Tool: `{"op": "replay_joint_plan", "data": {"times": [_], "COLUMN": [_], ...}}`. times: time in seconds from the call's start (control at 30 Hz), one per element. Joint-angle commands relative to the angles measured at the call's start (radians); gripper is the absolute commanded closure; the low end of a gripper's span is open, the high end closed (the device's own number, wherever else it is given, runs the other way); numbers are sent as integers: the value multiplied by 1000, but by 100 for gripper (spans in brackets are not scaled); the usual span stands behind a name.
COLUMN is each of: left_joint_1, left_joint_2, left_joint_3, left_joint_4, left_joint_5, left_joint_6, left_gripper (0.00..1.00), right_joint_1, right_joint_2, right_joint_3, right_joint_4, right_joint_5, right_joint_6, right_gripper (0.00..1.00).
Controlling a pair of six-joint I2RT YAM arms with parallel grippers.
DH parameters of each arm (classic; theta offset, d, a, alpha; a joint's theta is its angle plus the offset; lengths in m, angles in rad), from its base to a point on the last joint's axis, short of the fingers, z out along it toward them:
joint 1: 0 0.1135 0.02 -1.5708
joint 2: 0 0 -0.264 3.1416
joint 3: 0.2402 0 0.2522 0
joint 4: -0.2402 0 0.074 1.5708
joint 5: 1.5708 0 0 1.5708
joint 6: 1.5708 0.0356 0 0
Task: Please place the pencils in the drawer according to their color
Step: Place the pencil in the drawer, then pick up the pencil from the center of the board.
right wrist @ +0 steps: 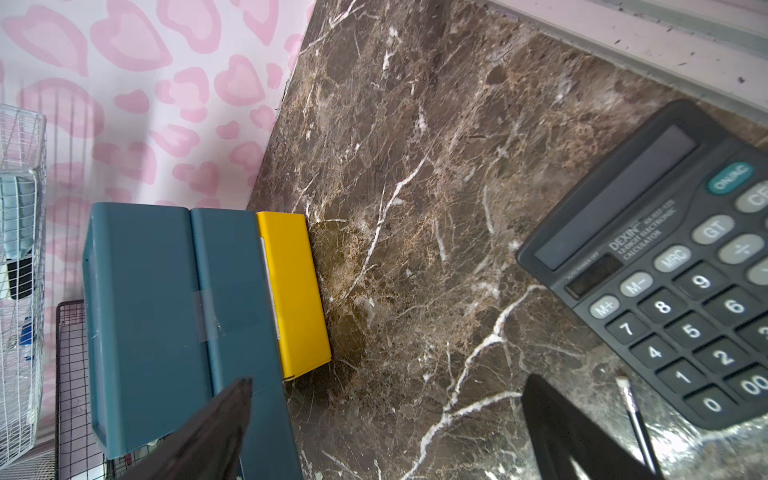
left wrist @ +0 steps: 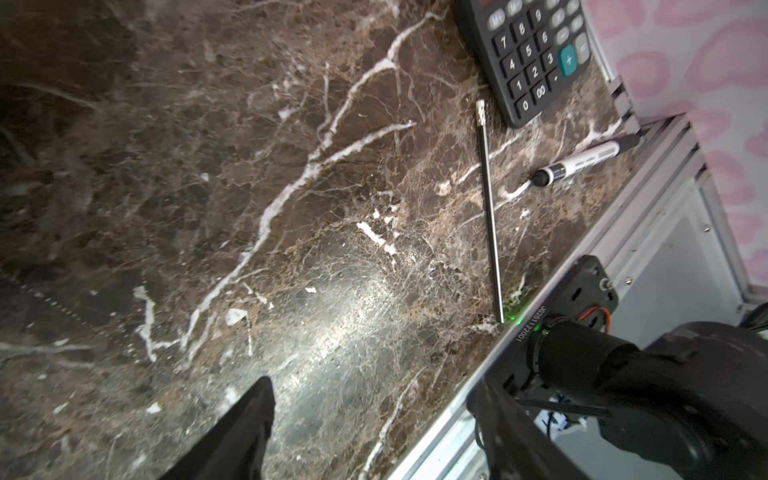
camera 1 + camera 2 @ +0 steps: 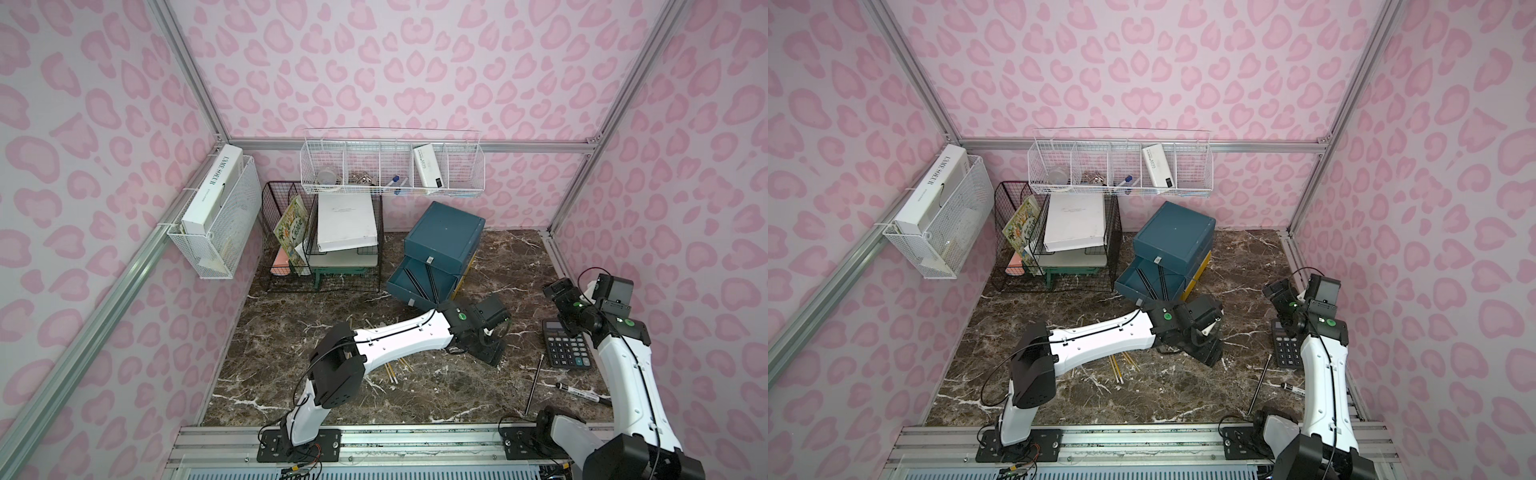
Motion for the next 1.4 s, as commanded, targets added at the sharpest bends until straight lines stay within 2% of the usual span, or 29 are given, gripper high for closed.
{"op": "replay_joint_plan", "data": {"times": [0.0,0.33,0.7,1.17,1.37], "left_joint_1": [-25,-96,-135,-175,-182], "left_joint_2": [55,230,359,457,501], "left_joint_3": [36,166,274,361,424], "left_joint_4": [36,52,54,41,-21], "left_joint_5": [-8,28,48,-1,-55], "left_joint_6": [79,131,157,195,225], "left_gripper": [23,22,20,19,19], "right_joint_1": [-17,-58,-65,-66,-66], "right_joint_2": [-1,16,6,11,14], "right_joint_3": [14,62,69,12,6], "right_joint_4": [-56,-133,-165,-131,-121], "right_joint_5": [32,72,79,42,28], "right_joint_6": [-12,-48,-52,-58,-55], "right_gripper": [0,0,0,0,0]}}
